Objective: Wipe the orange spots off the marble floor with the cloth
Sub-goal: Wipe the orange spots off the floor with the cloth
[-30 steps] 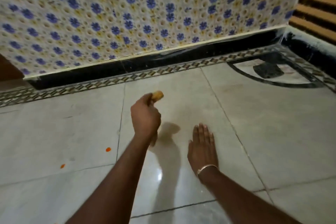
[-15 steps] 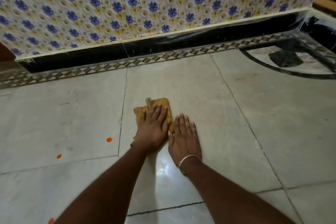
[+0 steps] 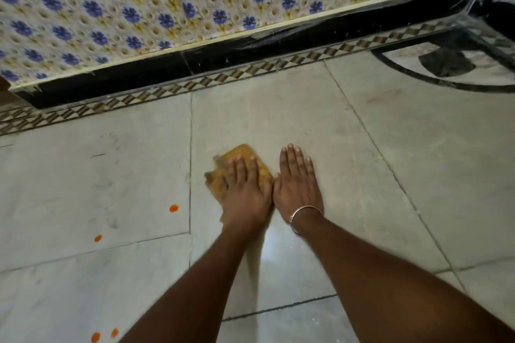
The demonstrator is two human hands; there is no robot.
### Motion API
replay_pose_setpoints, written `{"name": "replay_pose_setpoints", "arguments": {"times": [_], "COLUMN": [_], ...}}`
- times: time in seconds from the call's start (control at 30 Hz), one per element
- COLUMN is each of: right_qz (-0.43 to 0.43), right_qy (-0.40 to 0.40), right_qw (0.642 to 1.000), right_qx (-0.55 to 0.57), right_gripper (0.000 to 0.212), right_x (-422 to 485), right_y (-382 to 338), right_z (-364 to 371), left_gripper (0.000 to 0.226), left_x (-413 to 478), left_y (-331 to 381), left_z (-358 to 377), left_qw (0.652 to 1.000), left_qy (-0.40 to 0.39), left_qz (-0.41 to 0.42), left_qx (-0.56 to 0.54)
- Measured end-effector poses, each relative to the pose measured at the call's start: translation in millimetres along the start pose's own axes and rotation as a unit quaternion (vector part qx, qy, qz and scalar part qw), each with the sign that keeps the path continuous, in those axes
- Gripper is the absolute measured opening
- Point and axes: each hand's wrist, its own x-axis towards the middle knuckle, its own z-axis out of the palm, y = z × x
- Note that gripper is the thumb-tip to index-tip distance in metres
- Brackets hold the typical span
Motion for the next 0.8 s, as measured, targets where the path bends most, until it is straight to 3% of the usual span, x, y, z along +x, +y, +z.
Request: {"name": "replay_pose_setpoints", "arguments": {"times": [0.07,0.23,0.33,0.43,0.6,0.7,0.8], "right_qz": [-0.008,-0.004,-0.002,-0.004,-0.012,-0.005,0.004], "right_qy": [0.013,0.016,0.004,0.019,0.017,0.021,0.028], "right_qw": [1.0,1.0,1.0,1.0,1.0,1.0,0.999], "right_qx": [-0.006,-0.019,-0.021,-0.016,-0.023,-0.022,-0.015], "right_gripper": [0.068,0.067,0.067,0.067,0.068,0.068,0.068], "right_x": [-1.5,-0.6,-1.0,-0.8,-1.7,-0.8,-1.9], "right_y": [0.3,-0.2,-4.1,-2.3,-1.9,-1.7,-2.2], "right_z": [3.0,4.8,0.8,0.2,1.7,3.3,1.7], "left_gripper": [0.067,0.066,0.071,0.07,0.065,0.075,0.076], "left_x": [35.0,29.4,9.2,54.1,39.6,6.3,48.9], "left_y": [-22.0,-48.1,-8.8,-11.2,-56.8,-9.2,-5.4], "left_z": [-7.3,-11.2,0.6,-5.9,-16.5,-3.5,-8.1], "left_qw": [0.999,0.985,0.995,1.0,0.99,0.998,1.0], "left_qy": [0.008,0.044,0.026,0.009,0.041,0.016,0.001], "left_qz": [0.033,-0.167,-0.093,0.001,-0.138,-0.068,0.001], "left_qx": [0.026,-0.01,-0.012,0.013,0.002,-0.002,0.027]}}
